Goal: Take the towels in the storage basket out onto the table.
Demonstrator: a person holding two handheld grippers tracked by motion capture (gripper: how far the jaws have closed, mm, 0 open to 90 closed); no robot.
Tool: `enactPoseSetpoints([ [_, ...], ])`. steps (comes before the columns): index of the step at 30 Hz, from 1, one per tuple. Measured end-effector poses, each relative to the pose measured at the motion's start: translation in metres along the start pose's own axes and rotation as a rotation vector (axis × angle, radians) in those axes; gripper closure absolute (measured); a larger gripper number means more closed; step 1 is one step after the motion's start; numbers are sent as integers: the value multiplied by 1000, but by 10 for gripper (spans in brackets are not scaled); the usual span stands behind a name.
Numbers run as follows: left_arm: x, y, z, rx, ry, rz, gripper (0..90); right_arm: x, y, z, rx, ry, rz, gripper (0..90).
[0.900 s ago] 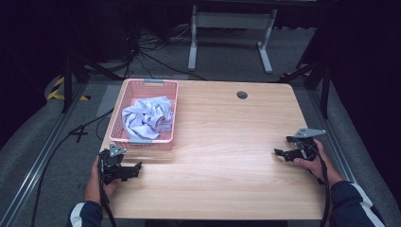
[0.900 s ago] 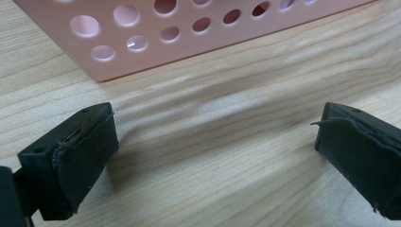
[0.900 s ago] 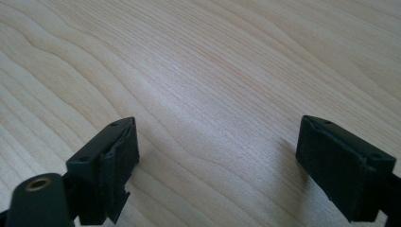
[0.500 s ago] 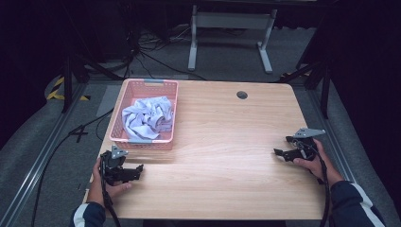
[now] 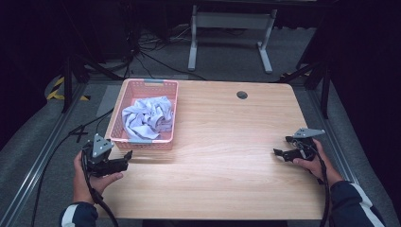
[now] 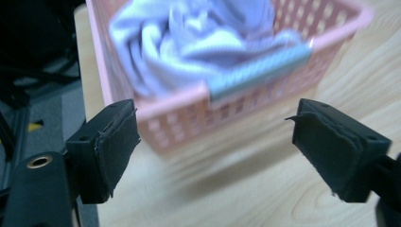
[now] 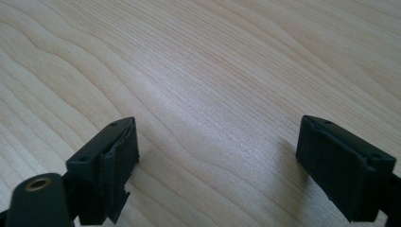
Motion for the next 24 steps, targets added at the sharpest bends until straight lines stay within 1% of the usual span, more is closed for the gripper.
enactPoseSetpoints([
  [1, 0, 0, 0, 0, 0, 0, 155, 0, 0, 0, 0, 0, 0, 136],
  [2, -7, 1, 0, -12, 22, -13, 155, 0, 0, 0, 0, 0, 0, 136],
  [3, -16, 5, -1, -31, 50, -40, 155, 0, 0, 0, 0, 1, 1, 136],
  [5, -28, 13, -2, -17, 64, -61, 156, 0, 0, 0, 0, 0, 1, 136],
  [7, -42, 23, -2, -4, 90, -76, 157, 0, 0, 0, 0, 0, 0, 136],
  [8, -49, 29, -2, 2, 111, -99, 156, 0, 0, 0, 0, 0, 0, 136],
  [9, -54, 35, -2, -7, 132, -120, 157, 0, 0, 0, 0, 0, 0, 136],
  [11, -66, 50, -2, 21, 147, -145, 157, 0, 0, 0, 0, 0, 0, 136],
  [12, -70, 58, -2, 24, 154, -160, 157, 0, 0, 0, 0, 0, 0, 136],
  [14, -78, 77, -5, 6, 182, -217, 157, 0, 0, 0, 0, 0, 0, 136],
  [15, -80, 85, -6, -10, 184, -232, 157, 0, 0, 0, 0, 0, 0, 137],
  [16, -82, 95, -10, -29, 188, -263, 157, 0, 0, 0, 0, -2, 0, 138],
  [17, -83, 104, -11, -26, 168, -297, 159, 0, 0, 0, -1, -3, 1, 140],
  [18, -84, 114, -13, -5, 167, -339, 159, 0, 0, 0, -1, -3, 1, 141],
  [19, -85, 119, -14, 9, 172, -353, 159, 0, 0, 0, -4, -6, 2, 141],
  [21, -87, 131, -15, 17, 195, -377, 159, 0, 0, 0, -5, -7, 2, 140],
  [24, -90, 151, -14, 57, 173, -383, 154, 0, 0, 0, -5, -7, 2, 140],
])
Point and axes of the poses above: each handheld gripper's, and its own axes: y roughly forward along the jaws, x roughly out of its underside, z roughly to its right, the point moved 6 cm from there along y, roughly forward along the jaws, and after that the axes turned 5 degrees about x, right-handed, at the moved point
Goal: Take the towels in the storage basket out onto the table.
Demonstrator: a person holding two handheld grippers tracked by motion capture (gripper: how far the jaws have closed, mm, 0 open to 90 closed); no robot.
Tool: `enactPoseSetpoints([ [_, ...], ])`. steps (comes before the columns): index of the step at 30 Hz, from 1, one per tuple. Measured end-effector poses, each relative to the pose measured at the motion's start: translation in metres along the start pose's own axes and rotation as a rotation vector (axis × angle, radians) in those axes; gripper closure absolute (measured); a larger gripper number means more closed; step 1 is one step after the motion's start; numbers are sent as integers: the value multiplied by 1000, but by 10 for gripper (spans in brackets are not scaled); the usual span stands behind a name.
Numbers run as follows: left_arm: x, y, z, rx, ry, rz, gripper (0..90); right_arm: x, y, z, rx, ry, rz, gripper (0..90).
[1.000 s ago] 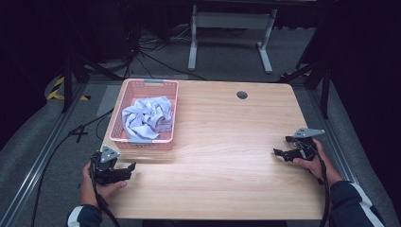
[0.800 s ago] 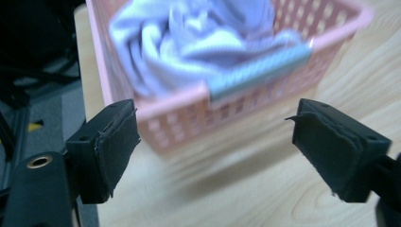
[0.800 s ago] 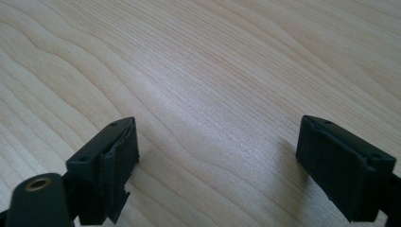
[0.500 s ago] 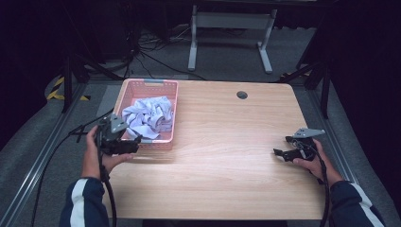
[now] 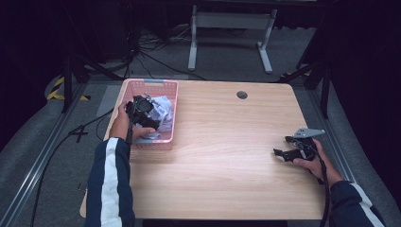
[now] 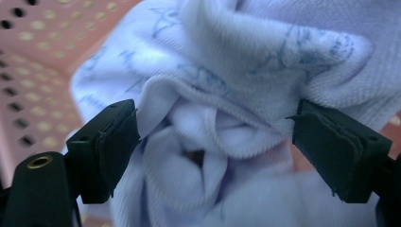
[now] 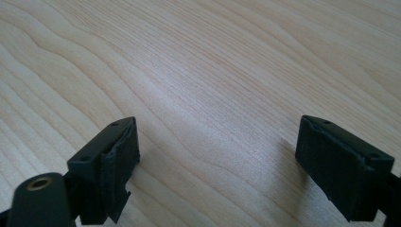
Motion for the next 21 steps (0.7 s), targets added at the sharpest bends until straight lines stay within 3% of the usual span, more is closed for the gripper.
enactPoseSetpoints([
  [3, -3, 16, -1, 34, -20, -16, 138, 0, 0, 0, 0, 0, 0, 141],
  [7, -2, 38, -6, 67, -53, -86, 0, 0, 0, 0, 0, 0, 0, 140],
  [11, -2, 48, -9, 99, -47, -125, 0, 0, 0, 0, -1, 0, 0, 140],
  [14, 2, 61, -5, 148, -57, -185, 0, 0, 0, 0, -2, 0, 0, 140],
  [15, 2, 63, -6, 172, -93, -190, 0, 0, 0, 0, -2, 1, 0, 140],
  [18, 3, 63, -5, 180, -112, -186, 9, 0, 0, 0, -2, 0, 0, 140],
  [21, 3, 59, -6, 200, -114, -175, 130, 0, 0, 0, -2, 0, 1, 140],
])
Point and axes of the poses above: each handheld gripper's, and its own axes: y roughly forward along the jaws, x roughly out of its underside, z roughly to its right, the point moved 6 cm from there along y, roughly forward along the jaws, and after that the axes turned 5 degrees about x, right-handed, at the moved point
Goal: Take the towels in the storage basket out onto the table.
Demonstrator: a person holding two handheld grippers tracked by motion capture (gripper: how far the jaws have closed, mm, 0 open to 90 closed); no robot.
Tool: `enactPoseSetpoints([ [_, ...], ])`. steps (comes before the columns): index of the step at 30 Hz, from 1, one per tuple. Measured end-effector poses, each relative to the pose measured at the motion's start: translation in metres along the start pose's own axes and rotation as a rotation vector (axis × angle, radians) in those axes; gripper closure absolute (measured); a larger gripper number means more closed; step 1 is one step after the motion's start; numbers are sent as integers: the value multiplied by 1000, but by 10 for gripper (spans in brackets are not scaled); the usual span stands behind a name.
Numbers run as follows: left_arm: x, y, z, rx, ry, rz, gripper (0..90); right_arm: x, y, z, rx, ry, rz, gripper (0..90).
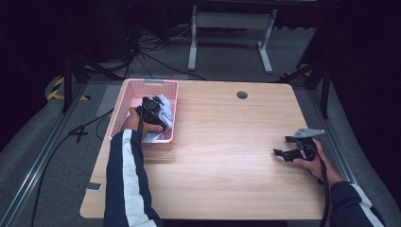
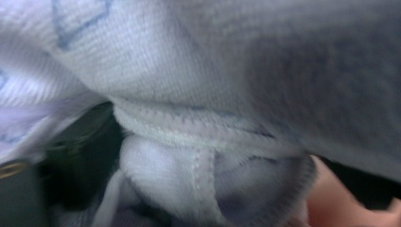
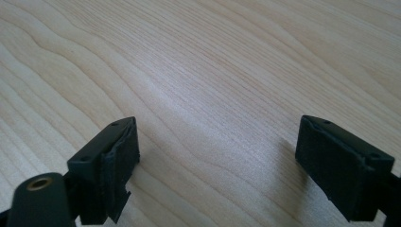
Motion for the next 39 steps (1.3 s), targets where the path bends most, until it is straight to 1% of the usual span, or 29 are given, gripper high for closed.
enactPoseSetpoints([
  [1, 0, -1, -1, -2, 11, 7, 191, 0, 0, 0, 0, 0, 0, 140],
  [3, 0, -3, -1, -5, 6, 12, 294, 0, 0, 0, 0, 0, 0, 140],
  [4, 0, -5, -2, -24, 20, 7, 336, 0, 0, 0, 0, -1, 0, 140],
  [5, -1, -6, 0, -23, 23, 3, 375, 0, 0, 0, 0, 0, 0, 141],
  [6, -1, -6, 0, -34, 27, 7, 409, 0, 0, 0, 0, -1, 0, 140],
  [8, -1, -8, 2, -59, 40, -5, 456, 0, 0, 0, 0, 0, -1, 141],
  [9, -2, -10, 3, -86, 55, -12, 478, 0, 0, 0, 0, 0, -1, 140],
  [10, -2, -13, 3, -148, 58, -20, 513, 0, 0, 0, 2, -1, -1, 140],
  [11, -2, -13, 3, -148, 58, -20, 521, 0, 0, 0, 2, -1, -1, 140],
  [12, -1, -16, 3, -177, 53, -17, 521, 0, 0, 0, 1, 0, -1, 140],
  [13, -1, -18, 4, -198, 50, 6, 528, 0, 0, 0, 0, 0, -2, 140],
  [14, 0, -21, 4, -205, 60, 16, 534, 0, 0, 0, 0, 0, -2, 140],
  [16, 2, -30, 4, -199, 37, 63, 537, 0, 0, 0, 0, -1, -2, 140],
  [17, 2, -35, 4, -208, 32, 91, 539, 0, 0, 0, 1, -1, -2, 140],
  [19, 2, -51, 5, -217, 25, 167, 541, 0, 0, 0, 1, 0, -2, 140],
  [20, 2, -58, 6, -210, 24, 196, 542, 0, 0, 0, 1, 0, -2, 140],
  [22, 1, -79, 11, -207, 22, 289, 544, 0, -1, 0, 1, -1, -1, 140],
  [24, 1, -93, 14, -206, 19, 349, 545, 0, -1, 0, 1, 0, -2, 140],
  [25, 0, -105, 16, -202, 22, 390, 547, 0, -1, 0, 1, 0, -2, 140],
  [26, 0, -114, 17, -200, 30, 420, 548, 0, -1, 0, 2, 0, -2, 140],
  [27, 1, -124, 20, -211, 30, 430, 548, 0, -1, 0, 2, 1, -2, 140],
  [28, 1, -136, 22, -228, 40, 456, 548, 1, -1, 0, 2, 1, -2, 140],
  [29, 0, -145, 24, -224, 48, 483, 548, 1, -1, 0, 5, 0, -1, 140],
  [31, -1, -159, 28, -220, 54, 515, 549, 1, -1, 0, 4, 0, -2, 140],
  [32, -3, -167, 32, -213, 63, 534, 549, 1, -1, 0, 3, 1, -2, 140],
  [33, -4, -171, 35, -208, 64, 549, 549, 1, -1, 0, 4, 0, -1, 140],
  [36, -10, -177, 50, -187, 103, 554, 549, 1, -1, 0, 4, 1, -2, 140],
  [38, -17, -175, 64, -147, 138, 571, 548, 1, -1, 0, 3, 1, -2, 140],
  [39, -22, -173, 74, -122, 150, 580, 548, 1, -1, 0, 4, 0, -2, 140],
])
Point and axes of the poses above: each handheld gripper's, and its own axes: y roughly forward along the jaws, x roughly out of its underside, z roughly to its right, the point moved 6 cm from there along y, roughly forward along the jaws, and after that the axes turned 5 degrees about x, right-handed, at the moved point
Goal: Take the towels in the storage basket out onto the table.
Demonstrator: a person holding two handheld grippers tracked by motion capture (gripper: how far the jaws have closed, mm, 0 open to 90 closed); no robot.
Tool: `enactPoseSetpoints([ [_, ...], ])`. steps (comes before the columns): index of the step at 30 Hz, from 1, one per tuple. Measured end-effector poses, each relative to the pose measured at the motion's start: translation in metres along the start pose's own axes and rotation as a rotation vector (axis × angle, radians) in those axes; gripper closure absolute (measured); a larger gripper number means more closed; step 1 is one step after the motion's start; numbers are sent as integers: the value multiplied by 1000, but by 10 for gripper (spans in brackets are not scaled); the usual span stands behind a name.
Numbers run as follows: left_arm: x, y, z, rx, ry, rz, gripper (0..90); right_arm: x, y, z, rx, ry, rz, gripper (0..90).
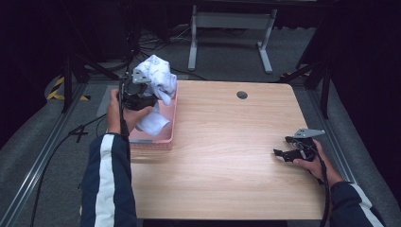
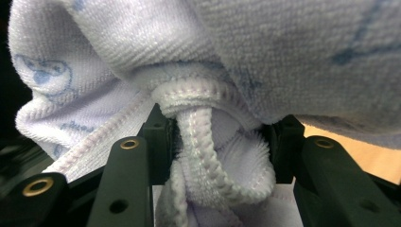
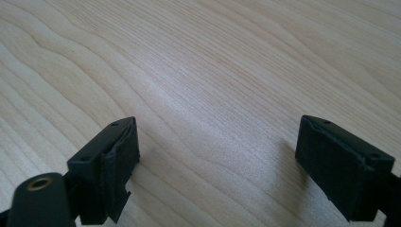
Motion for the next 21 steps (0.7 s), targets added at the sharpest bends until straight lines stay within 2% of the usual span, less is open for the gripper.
enactPoseSetpoints([
  [2, -8, 6, 15, 46, 15, 24, 547, 0, 0, 0, 0, 0, 0, 140],
  [3, -14, 11, 29, 83, 24, 41, 547, 0, 0, 0, 1, 0, 0, 140],
  [4, -14, 11, 29, 83, 24, 41, 547, 0, 0, 0, 0, 0, 0, 140],
  [5, -23, 19, 52, 137, 56, 61, 547, 0, 0, 0, 1, 1, 1, 140],
  [7, -28, 28, 76, 195, 66, 83, 544, 0, 0, 0, 1, 2, -1, 140],
  [8, -28, 28, 76, 195, 66, 83, 541, 0, 0, 0, 1, 2, -1, 140],
  [9, -32, 36, 96, 236, 78, 103, 541, 0, 0, 0, 1, 2, -1, 140],
  [11, -32, 47, 122, 286, 98, 101, 531, 0, -1, -1, -2, 9, -1, 140],
  [14, -26, 68, 155, 355, 85, 81, 499, 1, -1, 0, -1, 1, -4, 140],
  [16, -18, 84, 171, 411, 57, 68, 460, 1, -1, -1, -1, 1, -8, 141],
  [18, -4, 101, 185, 430, 57, 30, 432, 1, -2, -2, -4, -1, -17, 142],
  [21, 17, 115, 198, 463, 39, -18, 372, 0, -4, -5, -15, -16, -39, 162],
])
Point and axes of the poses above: each handheld gripper's, and its own axes: y roughly forward along the jaws, x roughly out of its underside, z roughly to its right, the point moved 6 cm from there along y, roughly forward along the jaws, and after that the axes turned 5 degrees about x, right-handed, at the moved point
